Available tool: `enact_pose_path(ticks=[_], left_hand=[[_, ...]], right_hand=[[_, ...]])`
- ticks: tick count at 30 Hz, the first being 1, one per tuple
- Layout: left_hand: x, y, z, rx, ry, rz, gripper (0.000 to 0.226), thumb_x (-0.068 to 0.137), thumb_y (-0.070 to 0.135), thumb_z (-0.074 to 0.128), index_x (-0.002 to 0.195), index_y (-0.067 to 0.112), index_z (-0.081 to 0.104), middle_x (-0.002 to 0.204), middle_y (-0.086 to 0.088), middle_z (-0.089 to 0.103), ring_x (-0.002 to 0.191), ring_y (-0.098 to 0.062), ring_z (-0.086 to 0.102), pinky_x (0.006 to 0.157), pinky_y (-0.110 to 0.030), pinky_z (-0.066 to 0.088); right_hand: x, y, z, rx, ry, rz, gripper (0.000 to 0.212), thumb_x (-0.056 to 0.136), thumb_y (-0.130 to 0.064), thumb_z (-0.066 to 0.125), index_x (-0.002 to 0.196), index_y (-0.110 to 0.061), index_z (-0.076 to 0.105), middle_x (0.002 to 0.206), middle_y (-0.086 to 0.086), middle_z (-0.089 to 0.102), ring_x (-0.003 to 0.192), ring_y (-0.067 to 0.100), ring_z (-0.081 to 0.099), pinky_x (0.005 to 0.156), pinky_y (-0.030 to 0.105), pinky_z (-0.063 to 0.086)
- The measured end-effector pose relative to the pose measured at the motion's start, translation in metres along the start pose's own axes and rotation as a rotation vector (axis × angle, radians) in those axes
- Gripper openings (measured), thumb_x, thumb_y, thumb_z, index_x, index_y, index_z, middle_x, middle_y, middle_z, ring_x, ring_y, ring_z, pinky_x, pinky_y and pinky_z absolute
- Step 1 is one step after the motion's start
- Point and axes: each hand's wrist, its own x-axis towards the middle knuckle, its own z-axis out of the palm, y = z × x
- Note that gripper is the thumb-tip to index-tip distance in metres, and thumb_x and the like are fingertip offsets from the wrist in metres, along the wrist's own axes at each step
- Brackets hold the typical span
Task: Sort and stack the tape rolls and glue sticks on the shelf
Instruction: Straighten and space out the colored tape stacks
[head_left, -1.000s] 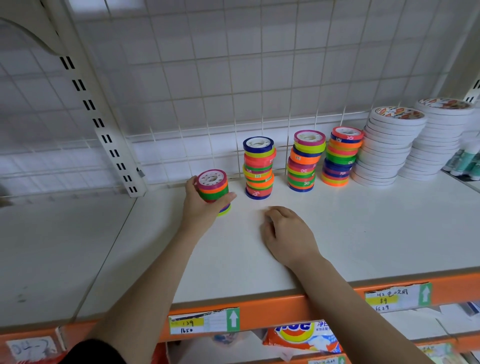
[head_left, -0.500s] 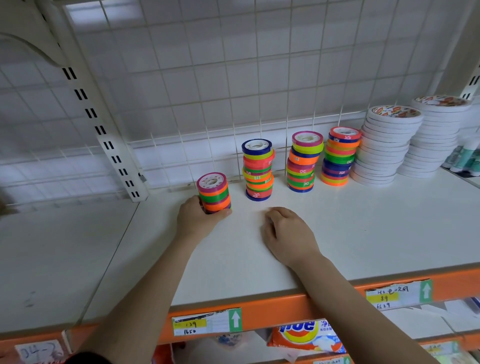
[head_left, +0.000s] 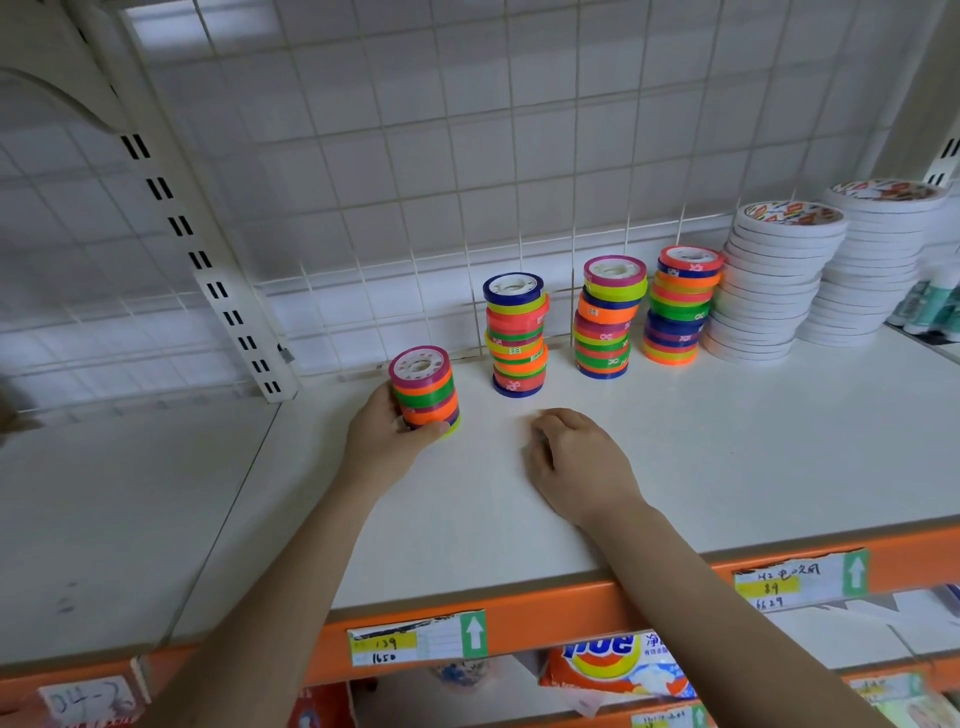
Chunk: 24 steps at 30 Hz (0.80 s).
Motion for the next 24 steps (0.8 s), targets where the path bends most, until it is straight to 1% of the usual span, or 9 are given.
enact_pose_path(ticks=[3, 5, 7, 10, 13, 19, 24], left_hand=[[0.001, 0.001, 0.002, 0.026, 0.024, 0.000, 0.062, 0.057, 0.006, 0.087, 0.109, 0.022, 0.058, 0.103, 0.001, 0.068, 0.091, -0.009, 0.065, 0.078, -0.025, 0.050], [0.004, 0.000, 0.003, 0.078, 0.033, 0.002, 0.061, 0.056, 0.013, 0.089, 0.109, 0.020, 0.059, 0.103, 0.000, 0.068, 0.092, -0.013, 0.065, 0.081, -0.029, 0.051], [0.006, -0.002, 0.005, 0.118, 0.031, -0.002, 0.070, 0.052, 0.020, 0.091, 0.114, 0.018, 0.059, 0.106, 0.000, 0.068, 0.096, -0.016, 0.064, 0.084, -0.031, 0.051], [0.003, -0.003, 0.008, 0.166, 0.052, 0.014, 0.074, 0.053, 0.014, 0.090, 0.118, 0.016, 0.055, 0.109, 0.002, 0.064, 0.099, -0.016, 0.061, 0.082, -0.025, 0.046], [0.001, -0.003, 0.010, 0.145, 0.079, 0.033, 0.076, 0.054, 0.010, 0.089, 0.121, 0.015, 0.052, 0.110, 0.002, 0.061, 0.100, -0.017, 0.060, 0.085, -0.027, 0.047], [-0.004, -0.004, 0.009, 0.203, 0.113, 0.072, 0.077, 0.055, 0.016, 0.089, 0.122, 0.016, 0.051, 0.109, 0.004, 0.060, 0.100, -0.017, 0.060, 0.089, -0.031, 0.049], [-0.006, 0.000, 0.010, 0.214, 0.099, 0.062, 0.074, 0.058, 0.019, 0.088, 0.123, 0.015, 0.053, 0.109, 0.005, 0.062, 0.097, -0.013, 0.059, 0.082, -0.023, 0.044]], right_hand=[[0.000, 0.000, 0.000, -0.001, -0.001, 0.003, 0.037, 0.097, -0.026, 0.037, 0.128, -0.011, 0.051, 0.134, 0.001, 0.049, 0.124, 0.017, 0.042, 0.100, 0.021, 0.031], [0.000, 0.000, 0.001, -0.003, 0.002, 0.006, 0.037, 0.097, -0.026, 0.037, 0.127, -0.011, 0.051, 0.134, 0.001, 0.050, 0.124, 0.017, 0.042, 0.099, 0.022, 0.032], [0.000, 0.000, 0.001, -0.007, 0.005, 0.006, 0.037, 0.097, -0.026, 0.037, 0.127, -0.011, 0.052, 0.133, 0.001, 0.050, 0.123, 0.017, 0.042, 0.099, 0.022, 0.032], [0.000, 0.000, 0.001, -0.006, 0.007, 0.004, 0.037, 0.097, -0.026, 0.037, 0.127, -0.010, 0.052, 0.134, 0.001, 0.050, 0.124, 0.017, 0.042, 0.099, 0.022, 0.032], [0.000, 0.000, 0.001, -0.005, 0.006, 0.002, 0.038, 0.097, -0.026, 0.036, 0.127, -0.011, 0.052, 0.134, 0.001, 0.050, 0.124, 0.018, 0.042, 0.099, 0.022, 0.033], [-0.001, 0.000, -0.001, -0.012, -0.003, 0.002, 0.038, 0.098, -0.027, 0.036, 0.128, -0.011, 0.051, 0.135, 0.001, 0.050, 0.124, 0.017, 0.043, 0.100, 0.022, 0.032], [-0.001, -0.001, -0.001, -0.015, -0.004, 0.002, 0.038, 0.098, -0.028, 0.036, 0.129, -0.011, 0.051, 0.135, 0.001, 0.049, 0.125, 0.017, 0.042, 0.101, 0.022, 0.032]])
